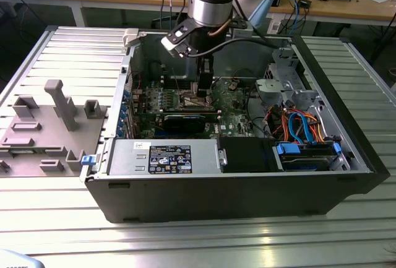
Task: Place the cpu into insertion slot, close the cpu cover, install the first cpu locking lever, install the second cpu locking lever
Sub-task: 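Place the cpu into insertion slot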
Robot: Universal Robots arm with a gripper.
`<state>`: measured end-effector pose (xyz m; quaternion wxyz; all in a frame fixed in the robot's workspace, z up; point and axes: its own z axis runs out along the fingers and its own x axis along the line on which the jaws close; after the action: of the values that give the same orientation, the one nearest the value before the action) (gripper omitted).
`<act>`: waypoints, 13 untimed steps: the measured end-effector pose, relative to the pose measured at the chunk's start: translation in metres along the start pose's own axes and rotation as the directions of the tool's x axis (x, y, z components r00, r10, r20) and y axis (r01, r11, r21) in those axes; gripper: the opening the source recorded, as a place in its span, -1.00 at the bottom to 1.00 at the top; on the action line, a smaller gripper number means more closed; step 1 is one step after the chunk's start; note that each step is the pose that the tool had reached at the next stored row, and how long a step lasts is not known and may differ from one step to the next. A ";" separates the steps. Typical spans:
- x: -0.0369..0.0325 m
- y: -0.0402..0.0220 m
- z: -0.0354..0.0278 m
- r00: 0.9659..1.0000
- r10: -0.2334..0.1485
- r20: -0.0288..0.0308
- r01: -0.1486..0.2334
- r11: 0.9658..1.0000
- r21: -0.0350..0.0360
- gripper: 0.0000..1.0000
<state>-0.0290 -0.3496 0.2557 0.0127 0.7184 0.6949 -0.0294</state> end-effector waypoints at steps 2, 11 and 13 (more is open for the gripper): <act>0.0000 0.0000 0.0007 1.000 0.000 0.000 0.000 1.000 0.000 0.09; 0.0003 -0.0002 0.0049 1.000 0.000 0.000 0.000 1.000 0.000 0.09; 0.0004 -0.0002 0.0054 1.000 0.000 0.000 0.000 1.000 0.000 0.09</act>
<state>-0.0293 -0.3496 0.2503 0.0127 0.7184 0.6949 -0.0294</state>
